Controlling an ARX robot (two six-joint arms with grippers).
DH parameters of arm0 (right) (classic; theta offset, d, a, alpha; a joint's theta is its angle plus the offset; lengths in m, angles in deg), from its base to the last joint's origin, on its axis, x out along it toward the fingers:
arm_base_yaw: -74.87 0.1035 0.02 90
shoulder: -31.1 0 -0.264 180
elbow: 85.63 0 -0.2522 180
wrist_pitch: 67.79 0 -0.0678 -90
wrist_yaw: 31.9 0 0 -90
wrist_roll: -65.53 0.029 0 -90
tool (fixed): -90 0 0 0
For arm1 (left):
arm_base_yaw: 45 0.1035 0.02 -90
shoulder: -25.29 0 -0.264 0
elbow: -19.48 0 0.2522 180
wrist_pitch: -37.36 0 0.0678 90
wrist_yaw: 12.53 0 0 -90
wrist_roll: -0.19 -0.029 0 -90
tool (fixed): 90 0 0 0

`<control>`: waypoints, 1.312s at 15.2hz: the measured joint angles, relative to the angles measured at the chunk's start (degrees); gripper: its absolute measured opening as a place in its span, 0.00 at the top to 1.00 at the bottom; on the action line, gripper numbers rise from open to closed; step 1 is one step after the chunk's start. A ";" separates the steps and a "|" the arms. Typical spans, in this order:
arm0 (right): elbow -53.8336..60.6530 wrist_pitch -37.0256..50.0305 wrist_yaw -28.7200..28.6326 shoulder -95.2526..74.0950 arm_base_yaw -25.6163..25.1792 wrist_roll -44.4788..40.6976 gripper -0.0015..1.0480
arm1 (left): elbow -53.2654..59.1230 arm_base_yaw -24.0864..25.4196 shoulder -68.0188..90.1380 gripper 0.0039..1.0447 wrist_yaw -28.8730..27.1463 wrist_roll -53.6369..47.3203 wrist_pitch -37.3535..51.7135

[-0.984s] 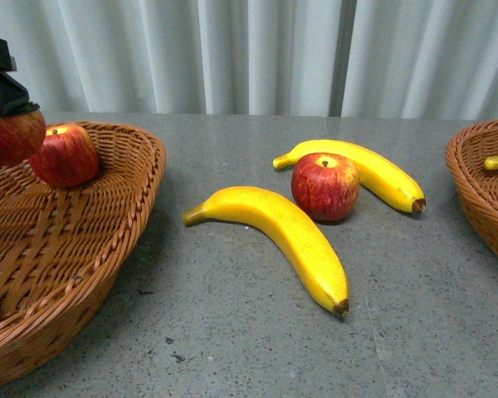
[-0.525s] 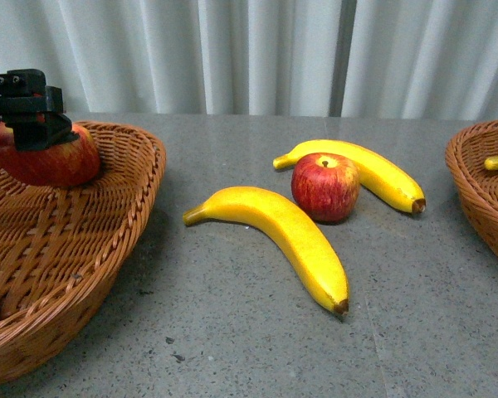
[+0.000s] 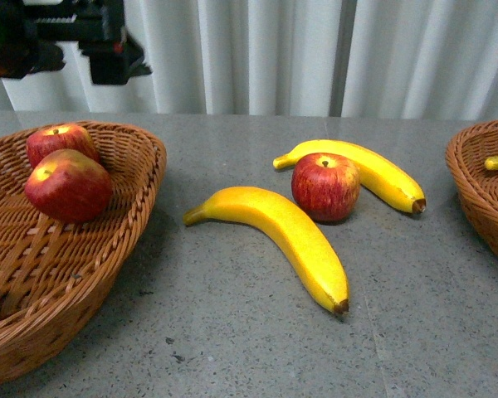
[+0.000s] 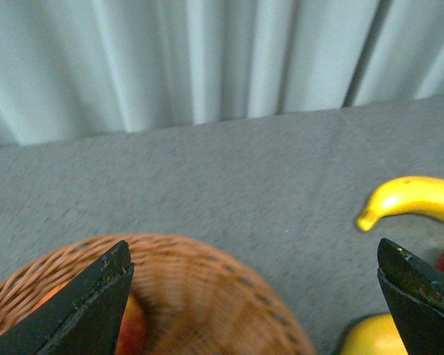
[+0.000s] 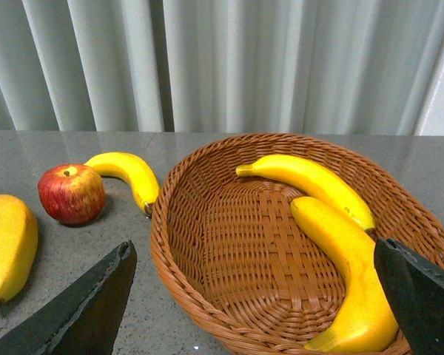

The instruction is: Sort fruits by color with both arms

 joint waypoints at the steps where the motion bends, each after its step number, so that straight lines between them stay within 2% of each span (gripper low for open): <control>1: 0.00 0.00 0.02 0.00 0.00 0.00 0.06 | -1.49 -2.32 0.11 0.06 0.55 -0.59 -0.22; 5: 0.00 0.00 0.00 0.00 0.00 0.00 0.06 | -7.85 -11.58 7.76 0.06 3.61 -3.89 -4.48; 9: 0.00 0.00 0.00 0.00 0.00 0.00 0.06 | -13.25 -16.28 15.30 0.06 6.12 -7.04 -8.57; 20: 0.00 0.00 0.02 0.00 0.00 0.00 0.06 | -22.34 -17.81 26.36 0.06 10.43 -13.27 -13.09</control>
